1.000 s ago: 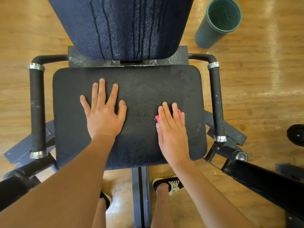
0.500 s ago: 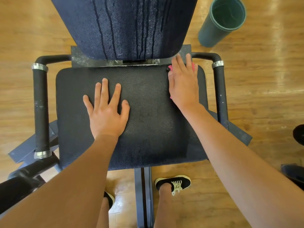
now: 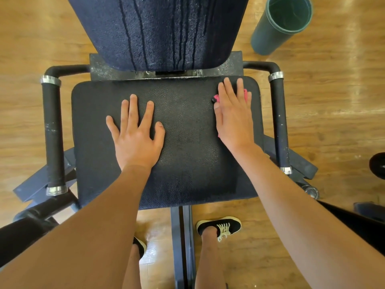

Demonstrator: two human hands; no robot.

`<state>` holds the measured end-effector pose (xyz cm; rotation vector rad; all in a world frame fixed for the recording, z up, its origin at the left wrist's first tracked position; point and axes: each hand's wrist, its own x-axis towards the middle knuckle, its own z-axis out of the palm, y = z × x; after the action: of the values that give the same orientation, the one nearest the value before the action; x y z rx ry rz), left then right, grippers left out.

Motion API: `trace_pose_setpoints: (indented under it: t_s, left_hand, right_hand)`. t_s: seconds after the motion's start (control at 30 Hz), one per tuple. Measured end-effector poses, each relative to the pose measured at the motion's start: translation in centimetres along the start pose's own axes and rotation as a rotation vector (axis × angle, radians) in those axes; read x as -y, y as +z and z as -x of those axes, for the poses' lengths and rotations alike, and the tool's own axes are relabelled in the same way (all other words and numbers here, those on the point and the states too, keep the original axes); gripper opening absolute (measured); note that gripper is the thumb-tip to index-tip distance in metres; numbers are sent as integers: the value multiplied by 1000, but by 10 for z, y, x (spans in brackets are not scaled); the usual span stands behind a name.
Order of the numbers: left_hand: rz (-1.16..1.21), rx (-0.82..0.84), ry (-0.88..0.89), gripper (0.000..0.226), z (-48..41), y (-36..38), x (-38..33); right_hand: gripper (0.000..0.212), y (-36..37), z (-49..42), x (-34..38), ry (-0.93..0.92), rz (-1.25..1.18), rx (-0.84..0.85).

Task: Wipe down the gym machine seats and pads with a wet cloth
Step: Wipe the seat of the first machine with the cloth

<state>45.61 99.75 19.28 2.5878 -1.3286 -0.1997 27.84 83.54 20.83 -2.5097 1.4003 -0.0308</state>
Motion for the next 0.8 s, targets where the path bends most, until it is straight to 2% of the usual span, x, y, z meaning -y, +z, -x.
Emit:
trace_pose_setpoints:
  t_s: [0.17,0.47,0.7,0.8]
  left_hand:
    - [-15,13,-2,56,-1,-1,0]
    - [2,9,-7,55,-1,-2,0]
    - [7,10,-6,55,-1,-1,0]
    - [-5,19,-5,56,-1,-2,-1]
  right_hand:
    - [51,0,-18,-2,-6,-25,-17]
    - [52,4,107,0,-21,-10,74]
    - [53,0,27,-3,0,-21,44]
    - [52,4,25,-2,15,-25,11]
